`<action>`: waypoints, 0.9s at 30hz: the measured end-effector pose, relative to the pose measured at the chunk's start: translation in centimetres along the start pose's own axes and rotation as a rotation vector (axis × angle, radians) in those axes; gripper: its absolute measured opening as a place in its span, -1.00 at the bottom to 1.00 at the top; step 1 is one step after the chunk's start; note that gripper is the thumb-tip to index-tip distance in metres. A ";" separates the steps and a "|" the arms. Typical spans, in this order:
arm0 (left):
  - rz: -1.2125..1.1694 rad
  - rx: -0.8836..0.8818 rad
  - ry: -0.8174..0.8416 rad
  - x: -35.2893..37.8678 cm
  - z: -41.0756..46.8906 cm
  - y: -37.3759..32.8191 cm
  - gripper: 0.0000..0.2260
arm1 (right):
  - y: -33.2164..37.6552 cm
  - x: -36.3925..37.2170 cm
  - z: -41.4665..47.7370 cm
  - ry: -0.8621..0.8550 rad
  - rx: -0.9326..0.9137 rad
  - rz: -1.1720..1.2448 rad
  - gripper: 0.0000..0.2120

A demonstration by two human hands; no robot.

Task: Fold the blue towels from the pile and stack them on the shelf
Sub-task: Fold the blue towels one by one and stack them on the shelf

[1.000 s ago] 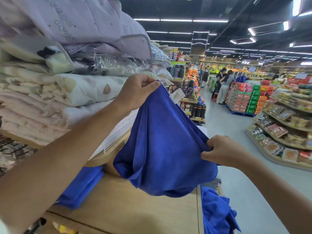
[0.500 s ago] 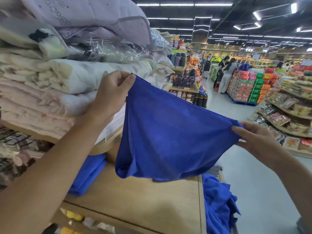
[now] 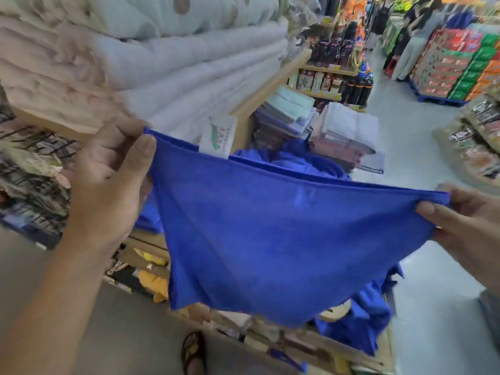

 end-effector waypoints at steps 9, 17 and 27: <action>0.121 -0.455 0.137 -4.1 -4.0 12.8 -0.95 | -11.2 4.5 -4.4 0.104 0.433 -0.025 -0.81; 0.491 -0.524 0.027 -3.3 2.2 21.1 -0.89 | -16.6 4.2 -0.9 0.064 0.469 -0.293 -0.89; 0.389 -0.700 -0.042 1.9 9.8 28.5 -0.79 | -22.0 4.2 6.9 -0.203 0.510 -0.137 -0.82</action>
Point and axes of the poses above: each hand's wrist, its own z-axis towards the middle knuckle, its own x-axis out of the palm, y = z × x, the point moved 8 cm from there along z, towards the middle knuckle, and after that the axes turned 10 degrees about -x, right-handed, at the moved point
